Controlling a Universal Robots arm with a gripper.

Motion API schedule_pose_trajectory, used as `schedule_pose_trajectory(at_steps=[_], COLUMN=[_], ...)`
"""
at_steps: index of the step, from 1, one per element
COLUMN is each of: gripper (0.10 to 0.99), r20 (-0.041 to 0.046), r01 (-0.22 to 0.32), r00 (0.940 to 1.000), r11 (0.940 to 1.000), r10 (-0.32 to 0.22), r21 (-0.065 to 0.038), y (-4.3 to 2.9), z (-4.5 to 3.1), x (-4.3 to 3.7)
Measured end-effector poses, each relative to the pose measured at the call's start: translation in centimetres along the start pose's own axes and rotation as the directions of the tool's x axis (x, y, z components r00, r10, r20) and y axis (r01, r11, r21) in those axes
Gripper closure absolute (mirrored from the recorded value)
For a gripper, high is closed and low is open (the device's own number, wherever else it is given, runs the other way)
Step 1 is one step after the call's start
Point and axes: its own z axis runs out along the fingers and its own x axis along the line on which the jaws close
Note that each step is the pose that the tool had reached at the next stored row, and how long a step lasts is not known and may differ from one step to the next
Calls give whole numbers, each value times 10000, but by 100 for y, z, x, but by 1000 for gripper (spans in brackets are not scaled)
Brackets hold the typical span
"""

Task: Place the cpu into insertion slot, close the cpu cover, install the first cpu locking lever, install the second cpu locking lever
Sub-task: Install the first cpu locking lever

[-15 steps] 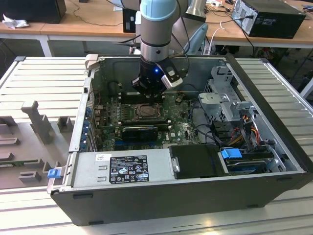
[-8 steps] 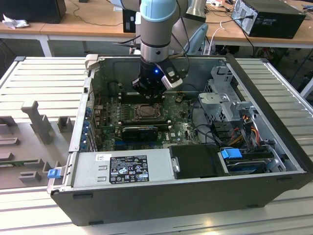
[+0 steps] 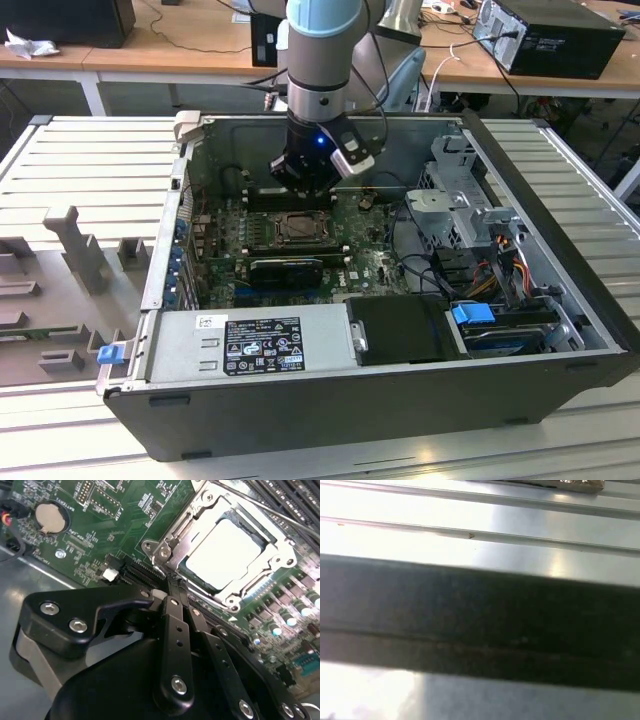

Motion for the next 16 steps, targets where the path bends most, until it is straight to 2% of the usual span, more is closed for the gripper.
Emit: schedule_pose_trajectory(at_steps=[1, 3, 16], gripper=[980, 980, 980], r20=[0, -2, -1], r01=[0, 1, -1], r00=[10000, 10000, 10000], r11=[10000, 10000, 10000], r10=[0, -1, 1], r21=[0, 5, 9], y=[3, 5, -52], z=[-47, -79, -87], x=[-1, -1, 4])
